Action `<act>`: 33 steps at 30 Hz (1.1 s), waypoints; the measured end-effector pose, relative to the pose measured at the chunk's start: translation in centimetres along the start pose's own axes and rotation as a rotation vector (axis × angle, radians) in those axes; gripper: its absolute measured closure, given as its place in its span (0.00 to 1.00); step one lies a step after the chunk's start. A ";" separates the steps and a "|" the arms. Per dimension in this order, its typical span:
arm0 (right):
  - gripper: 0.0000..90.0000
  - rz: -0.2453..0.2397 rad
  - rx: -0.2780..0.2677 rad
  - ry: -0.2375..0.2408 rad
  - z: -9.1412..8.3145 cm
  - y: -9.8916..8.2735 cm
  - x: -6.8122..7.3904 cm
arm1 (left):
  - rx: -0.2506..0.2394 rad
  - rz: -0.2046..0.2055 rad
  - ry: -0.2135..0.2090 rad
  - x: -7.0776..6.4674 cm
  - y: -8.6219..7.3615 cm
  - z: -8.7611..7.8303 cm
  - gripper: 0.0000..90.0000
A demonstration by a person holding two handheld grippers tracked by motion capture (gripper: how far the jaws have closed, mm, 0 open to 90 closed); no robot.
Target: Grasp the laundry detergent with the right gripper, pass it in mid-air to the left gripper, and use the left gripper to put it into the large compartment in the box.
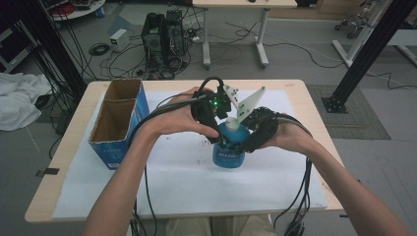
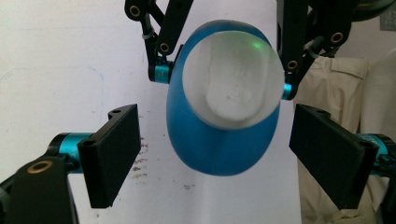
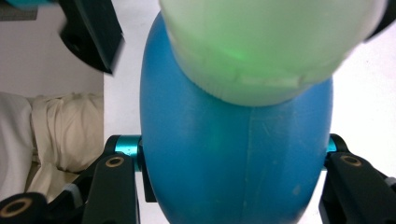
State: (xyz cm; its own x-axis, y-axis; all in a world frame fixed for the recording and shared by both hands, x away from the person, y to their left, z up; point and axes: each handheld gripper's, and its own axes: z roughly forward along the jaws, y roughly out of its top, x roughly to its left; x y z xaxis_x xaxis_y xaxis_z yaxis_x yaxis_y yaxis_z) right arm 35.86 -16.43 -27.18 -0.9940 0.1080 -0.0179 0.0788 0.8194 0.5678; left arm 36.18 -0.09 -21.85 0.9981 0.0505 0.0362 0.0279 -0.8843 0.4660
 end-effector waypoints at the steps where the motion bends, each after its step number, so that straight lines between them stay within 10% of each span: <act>1: 0.49 -0.004 -0.011 0.004 -0.1 0.2 0.2 | 0.000 0.002 0.001 0.0 0.0 0.1 0.19; 33: 0.49 -0.010 -0.020 0.006 0.1 0.6 0.3 | -0.009 -0.009 -0.010 0.0 0.1 1.3 0.25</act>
State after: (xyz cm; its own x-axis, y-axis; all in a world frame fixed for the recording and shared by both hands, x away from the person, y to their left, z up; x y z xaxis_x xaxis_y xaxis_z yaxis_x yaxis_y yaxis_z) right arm 35.56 -15.91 -26.92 -0.9952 0.0963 -0.0191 0.0670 0.8090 0.5840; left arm 36.27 -0.73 -22.94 0.9983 0.0538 0.0226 0.0366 -0.8798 0.4739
